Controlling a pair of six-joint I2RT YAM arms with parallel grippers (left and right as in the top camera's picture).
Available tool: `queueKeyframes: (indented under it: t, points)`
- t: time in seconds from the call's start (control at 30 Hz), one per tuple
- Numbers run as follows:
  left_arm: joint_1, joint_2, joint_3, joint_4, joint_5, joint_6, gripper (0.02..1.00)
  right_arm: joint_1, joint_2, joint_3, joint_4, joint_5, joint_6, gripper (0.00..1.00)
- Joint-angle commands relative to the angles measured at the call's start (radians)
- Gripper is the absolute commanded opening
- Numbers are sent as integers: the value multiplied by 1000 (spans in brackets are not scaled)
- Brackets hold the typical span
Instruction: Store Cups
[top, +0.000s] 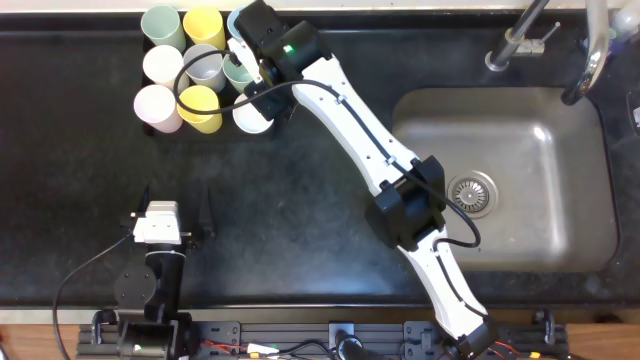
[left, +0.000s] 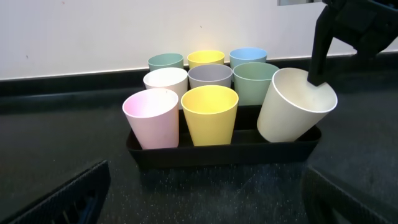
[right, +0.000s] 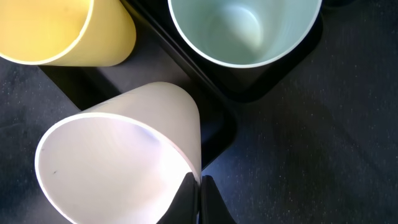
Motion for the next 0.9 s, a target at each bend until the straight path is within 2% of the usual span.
queueKeyframes:
  t: [0.03, 0.5, 0.6, 0.63, 0.7, 0.73, 0.77, 0.9]
  points:
    - [-1, -10, -1, -2, -8, 19, 998, -7, 11, 27, 1, -7, 5, 42]
    - [-1, -10, -1, -2, -8, 19, 998, -8, 26, 26, -14, -7, 5, 51]
    - [-1, -10, -1, -2, -8, 19, 998, -8, 26, 26, -13, -7, 5, 183]
    - [-1, -10, -1, -2, -8, 19, 998, -8, 26, 26, -13, -7, 5, 259]
    - [-1, -10, -1, -2, -8, 19, 1000, -8, 26, 26, -10, -6, 5, 461]
    - [-1, -10, -1, -2, -8, 19, 1000, -8, 26, 26, -7, -6, 5, 603]
    - [-1, -10, -1, -2, -8, 19, 998, -8, 26, 26, -5, -6, 5, 647]
    - [-1, -10, -1, -2, -8, 19, 998, -8, 26, 26, 2, -6, 5, 717]
